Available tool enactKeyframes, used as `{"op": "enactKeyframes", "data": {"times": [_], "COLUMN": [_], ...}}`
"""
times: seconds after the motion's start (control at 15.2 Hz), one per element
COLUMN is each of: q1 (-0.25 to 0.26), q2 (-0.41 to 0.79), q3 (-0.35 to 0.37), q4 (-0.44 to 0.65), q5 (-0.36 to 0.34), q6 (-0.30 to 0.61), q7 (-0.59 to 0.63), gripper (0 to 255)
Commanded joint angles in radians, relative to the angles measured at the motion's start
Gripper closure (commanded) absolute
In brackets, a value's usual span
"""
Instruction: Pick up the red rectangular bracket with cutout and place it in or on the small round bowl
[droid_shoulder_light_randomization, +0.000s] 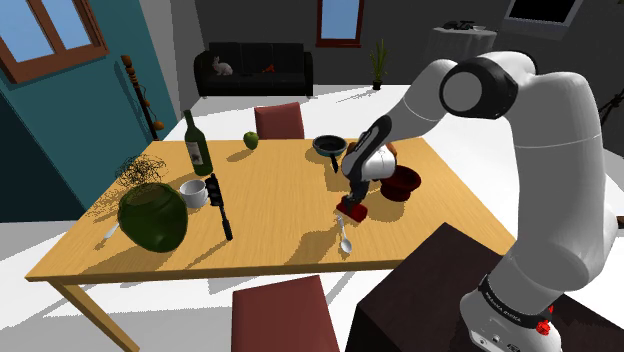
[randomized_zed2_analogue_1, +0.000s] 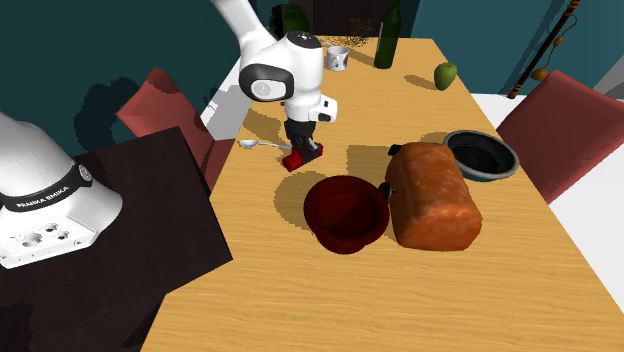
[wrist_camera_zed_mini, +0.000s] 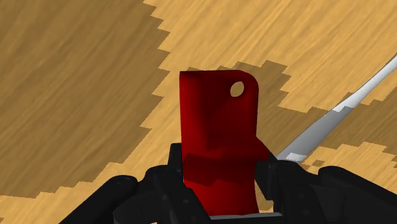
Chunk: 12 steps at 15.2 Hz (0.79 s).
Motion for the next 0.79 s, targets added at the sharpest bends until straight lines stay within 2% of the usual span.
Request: {"op": "enactKeyframes", "data": {"times": [0.0, 0.26, 0.73], "q1": [-0.002, -0.001, 0.019], "q2": [0.005, 0.007, -0.086], "q3": [-0.002, -0.002, -0.029], "q4": [-0.002, -0.001, -0.027], "q5": [0.0, 0.0, -0.03], "q6": [0.0, 0.002, -0.065], "q7": [0.0, 0.001, 0.03], "gripper": [255, 255, 255]}}
